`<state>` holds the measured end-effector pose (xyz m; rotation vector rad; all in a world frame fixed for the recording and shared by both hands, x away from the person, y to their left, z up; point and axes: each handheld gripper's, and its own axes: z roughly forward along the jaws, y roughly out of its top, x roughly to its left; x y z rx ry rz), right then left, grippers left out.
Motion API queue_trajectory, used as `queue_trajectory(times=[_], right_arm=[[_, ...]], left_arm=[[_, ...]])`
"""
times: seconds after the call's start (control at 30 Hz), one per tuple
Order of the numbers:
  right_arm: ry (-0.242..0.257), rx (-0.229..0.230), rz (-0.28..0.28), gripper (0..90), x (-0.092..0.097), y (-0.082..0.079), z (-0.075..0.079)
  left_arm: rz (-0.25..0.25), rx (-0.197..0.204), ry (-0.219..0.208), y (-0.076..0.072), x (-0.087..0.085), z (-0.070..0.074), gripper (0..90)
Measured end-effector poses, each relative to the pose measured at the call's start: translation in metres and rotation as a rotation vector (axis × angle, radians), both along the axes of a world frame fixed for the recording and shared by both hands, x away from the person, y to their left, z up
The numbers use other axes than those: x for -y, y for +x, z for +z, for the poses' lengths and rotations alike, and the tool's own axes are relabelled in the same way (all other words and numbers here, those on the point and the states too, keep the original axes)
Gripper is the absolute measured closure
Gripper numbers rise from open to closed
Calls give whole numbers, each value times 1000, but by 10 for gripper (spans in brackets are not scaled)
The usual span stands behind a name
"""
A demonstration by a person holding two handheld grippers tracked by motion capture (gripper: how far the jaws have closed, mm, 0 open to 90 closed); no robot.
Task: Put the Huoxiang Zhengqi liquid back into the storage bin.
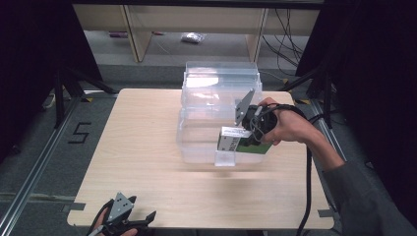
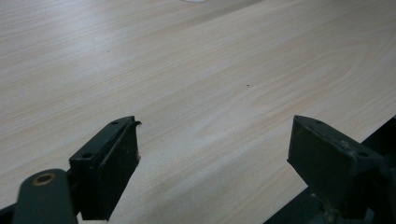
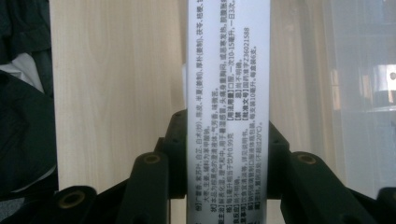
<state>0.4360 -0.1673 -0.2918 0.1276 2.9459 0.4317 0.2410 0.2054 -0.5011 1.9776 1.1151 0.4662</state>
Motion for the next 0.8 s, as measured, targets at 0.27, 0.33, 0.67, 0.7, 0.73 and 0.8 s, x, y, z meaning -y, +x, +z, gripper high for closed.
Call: queue_trajectory(times=[0.27,0.33,0.67,0.7,0.73,0.8], right_arm=[[-2,-12,-21,646,4,24,-1],[-7,-11,-30,646,4,31,-3],[-38,-39,-93,646,4,57,-19],[-38,-39,-93,646,4,57,-19],[-39,-50,-108,646,5,60,-22],[-34,-42,-104,646,7,63,-24]], left_arm=[[7,-5,9,0,0,1,155],[4,-4,1,0,0,0,156],[9,-2,-2,0,0,1,155],[1,-3,-3,0,0,1,155],[8,-4,-3,0,0,0,155],[-11,-10,26,1,-2,1,156]])
